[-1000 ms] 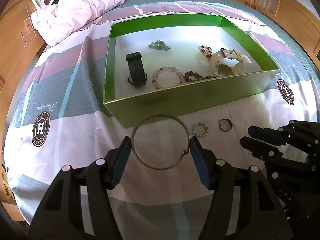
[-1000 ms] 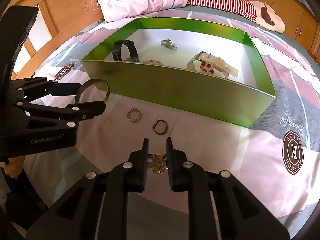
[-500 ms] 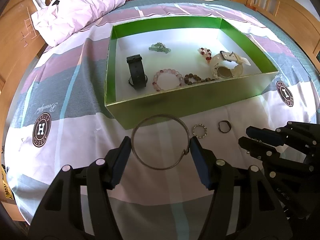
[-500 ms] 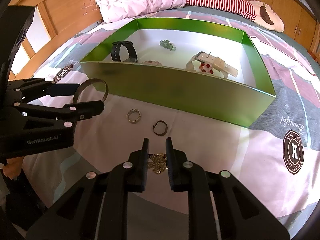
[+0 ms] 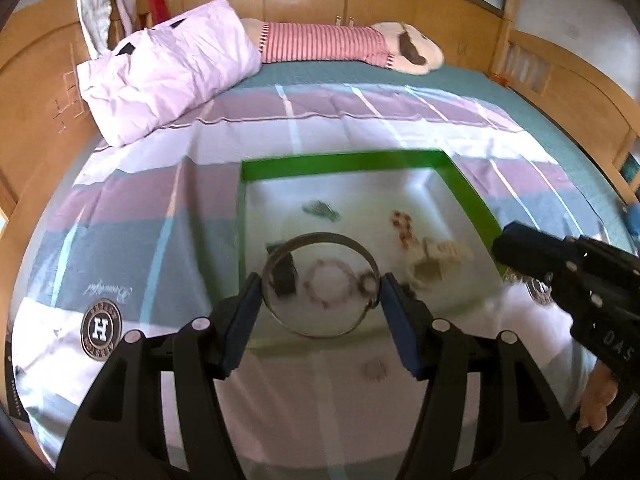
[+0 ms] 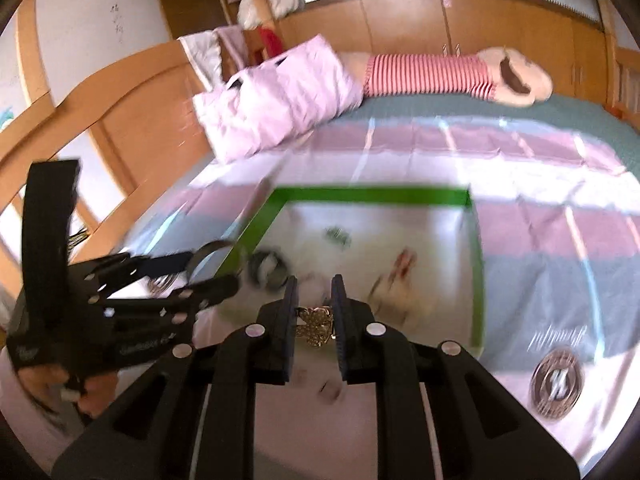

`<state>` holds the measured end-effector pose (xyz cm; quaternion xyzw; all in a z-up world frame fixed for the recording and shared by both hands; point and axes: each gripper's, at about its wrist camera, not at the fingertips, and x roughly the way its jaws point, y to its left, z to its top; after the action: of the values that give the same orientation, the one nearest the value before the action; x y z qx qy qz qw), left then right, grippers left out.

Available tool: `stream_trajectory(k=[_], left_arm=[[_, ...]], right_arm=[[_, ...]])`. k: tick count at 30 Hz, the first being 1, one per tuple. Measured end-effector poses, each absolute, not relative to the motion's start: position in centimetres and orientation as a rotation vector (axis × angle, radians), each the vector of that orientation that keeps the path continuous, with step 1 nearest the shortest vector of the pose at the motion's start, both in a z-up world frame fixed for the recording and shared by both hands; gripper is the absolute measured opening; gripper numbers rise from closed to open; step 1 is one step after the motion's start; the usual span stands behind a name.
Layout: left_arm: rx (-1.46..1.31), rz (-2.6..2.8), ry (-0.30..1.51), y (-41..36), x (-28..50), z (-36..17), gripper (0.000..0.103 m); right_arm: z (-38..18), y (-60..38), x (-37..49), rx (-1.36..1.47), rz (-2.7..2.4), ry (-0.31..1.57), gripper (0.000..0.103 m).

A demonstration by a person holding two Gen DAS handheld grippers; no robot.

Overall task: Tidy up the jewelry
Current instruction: 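Lower brooch and bangle into the green box and open both grippers, then grasp black ring with right gripper while left gripper grasps silver beaded ring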

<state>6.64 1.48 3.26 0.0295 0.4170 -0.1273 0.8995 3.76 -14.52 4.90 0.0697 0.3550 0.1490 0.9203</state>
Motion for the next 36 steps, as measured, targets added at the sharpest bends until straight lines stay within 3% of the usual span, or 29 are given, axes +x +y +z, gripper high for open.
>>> stream_trajectory(k=[8, 17, 18, 19, 20, 27, 33, 36], left_arm=[[-0.013, -0.243, 0.936, 0.6, 11.5, 0.6, 0.061], [-0.022, -0.283, 1.035, -2.6, 15.9, -1.2, 0.062], [-0.027, -0.284, 1.046, -2.7, 16.1, -1.2, 0.063], [-0.031, -0.278, 1.049, -2.6, 16.1, -1.2, 0.068], [-0.036, -0.270, 1.045, -2.3, 16.0, -0.9, 0.071], [0.073, -0.284, 1.041, 0.2, 10.9, 1.0, 0.071], [0.113, -0.355, 1.082, 2.6, 4.7, -1.1, 0.071], [0.098, -0.356, 1.123, 2.7, 4.2, -3.3, 0.070]], right_arm=[[0.7, -16.3, 8.6, 0.186, 0.200, 0.815, 0.017], [0.1, -18.3, 10.0, 0.242, 0.124, 0.835, 0.019], [0.3, -18.5, 9.9, 0.248, 0.115, 0.827, 0.034], [0.8, -18.6, 9.5, 0.263, 0.107, 0.808, 0.058], [1.3, -18.7, 9.1, 0.279, 0.110, 0.790, 0.063], [3.2, -15.4, 4.3, 0.177, 0.304, 0.883, 0.062], [-2.9, -10.1, 1.8, -0.122, 0.357, 1.090, 0.040], [-5.4, -9.2, 2.4, -0.166, 0.328, 1.132, 0.040]])
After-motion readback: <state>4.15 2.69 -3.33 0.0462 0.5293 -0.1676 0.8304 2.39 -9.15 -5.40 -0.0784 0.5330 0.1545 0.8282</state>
